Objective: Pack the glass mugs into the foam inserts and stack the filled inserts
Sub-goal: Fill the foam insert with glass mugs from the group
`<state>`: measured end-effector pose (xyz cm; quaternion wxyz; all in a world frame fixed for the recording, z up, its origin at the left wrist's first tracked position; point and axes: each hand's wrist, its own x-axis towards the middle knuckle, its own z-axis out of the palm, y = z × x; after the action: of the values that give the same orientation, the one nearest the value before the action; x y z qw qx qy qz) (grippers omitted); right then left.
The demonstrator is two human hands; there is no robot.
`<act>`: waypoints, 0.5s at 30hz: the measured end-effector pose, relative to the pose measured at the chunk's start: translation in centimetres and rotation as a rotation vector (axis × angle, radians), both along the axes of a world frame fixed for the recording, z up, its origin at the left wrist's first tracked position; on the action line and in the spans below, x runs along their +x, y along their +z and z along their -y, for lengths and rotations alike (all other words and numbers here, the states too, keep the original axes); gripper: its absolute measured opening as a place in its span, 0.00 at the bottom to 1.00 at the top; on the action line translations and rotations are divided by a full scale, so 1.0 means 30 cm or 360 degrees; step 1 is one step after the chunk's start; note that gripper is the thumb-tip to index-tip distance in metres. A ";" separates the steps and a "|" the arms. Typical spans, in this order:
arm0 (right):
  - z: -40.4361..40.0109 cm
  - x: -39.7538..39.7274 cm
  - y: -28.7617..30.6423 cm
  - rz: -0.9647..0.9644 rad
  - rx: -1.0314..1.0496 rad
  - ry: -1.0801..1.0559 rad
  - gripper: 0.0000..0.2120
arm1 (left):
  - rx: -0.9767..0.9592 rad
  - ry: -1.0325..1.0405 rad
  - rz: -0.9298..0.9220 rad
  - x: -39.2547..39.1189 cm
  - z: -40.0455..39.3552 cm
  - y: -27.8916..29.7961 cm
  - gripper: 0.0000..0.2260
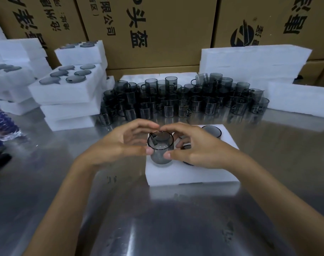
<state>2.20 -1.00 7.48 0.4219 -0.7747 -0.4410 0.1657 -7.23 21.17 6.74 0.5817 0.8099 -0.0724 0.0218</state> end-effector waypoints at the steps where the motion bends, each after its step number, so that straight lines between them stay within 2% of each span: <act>1: 0.004 -0.005 -0.002 -0.0004 -0.0004 -0.0002 0.27 | 0.0005 -0.0022 -0.0020 -0.004 -0.003 0.001 0.25; 6: 0.017 -0.014 -0.013 -0.0023 0.0012 -0.0011 0.24 | 0.0046 0.0044 -0.0070 -0.009 0.006 0.003 0.21; 9: 0.019 -0.016 -0.027 0.0044 -0.0044 -0.0009 0.23 | 0.0213 0.0199 -0.0158 0.000 0.015 -0.004 0.23; 15: 0.031 0.011 -0.044 0.0062 -0.0052 0.0005 0.21 | 0.0164 0.0183 -0.0404 0.019 -0.004 -0.045 0.36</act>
<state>2.54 -1.92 6.17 0.4002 -0.7839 -0.4475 0.1585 -6.67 21.28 5.39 0.5417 0.8377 0.0472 -0.0512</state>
